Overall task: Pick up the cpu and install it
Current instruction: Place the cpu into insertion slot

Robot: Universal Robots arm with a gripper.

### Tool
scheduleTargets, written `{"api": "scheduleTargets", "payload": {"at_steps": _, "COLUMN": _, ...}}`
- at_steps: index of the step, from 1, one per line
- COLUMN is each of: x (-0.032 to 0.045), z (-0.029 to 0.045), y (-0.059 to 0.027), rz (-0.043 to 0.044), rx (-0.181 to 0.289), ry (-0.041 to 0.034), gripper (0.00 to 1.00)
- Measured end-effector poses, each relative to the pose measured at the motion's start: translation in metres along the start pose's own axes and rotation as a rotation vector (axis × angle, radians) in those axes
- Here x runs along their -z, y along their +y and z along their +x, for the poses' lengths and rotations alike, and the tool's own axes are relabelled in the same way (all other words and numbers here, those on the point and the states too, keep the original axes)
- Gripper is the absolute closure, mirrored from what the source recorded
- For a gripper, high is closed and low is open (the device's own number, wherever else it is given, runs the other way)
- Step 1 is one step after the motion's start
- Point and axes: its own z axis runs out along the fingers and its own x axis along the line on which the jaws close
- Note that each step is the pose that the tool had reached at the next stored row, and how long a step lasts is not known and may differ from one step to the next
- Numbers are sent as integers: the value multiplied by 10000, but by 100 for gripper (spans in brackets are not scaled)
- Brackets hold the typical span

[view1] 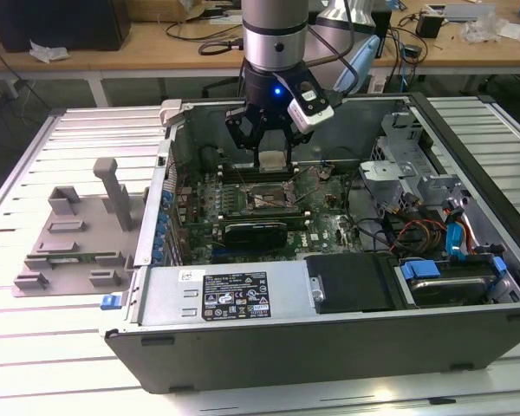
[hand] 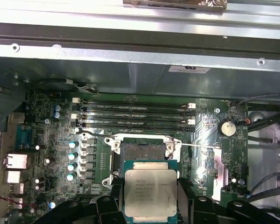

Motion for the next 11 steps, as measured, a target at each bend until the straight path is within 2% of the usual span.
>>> {"api": "scheduleTargets", "payload": {"at_steps": 3, "x": 0, "z": 0, "y": 0, "rz": -2, "rx": -13, "ry": 0, "gripper": 45}}
{"api": "scheduleTargets", "payload": {"at_steps": 7, "x": -4, "z": 0, "y": 0, "rz": 24, "rx": -1002, "ry": -74, "gripper": 45}}
{"api": "scheduleTargets", "payload": {"at_steps": 9, "x": -9, "z": 0, "y": -1, "rz": 45, "rx": -1892, "ry": -140, "gripper": 45}}
{"api": "scheduleTargets", "payload": {"at_steps": 11, "x": -12, "z": 0, "y": -1, "rz": 55, "rx": -2323, "ry": -172, "gripper": 45}}
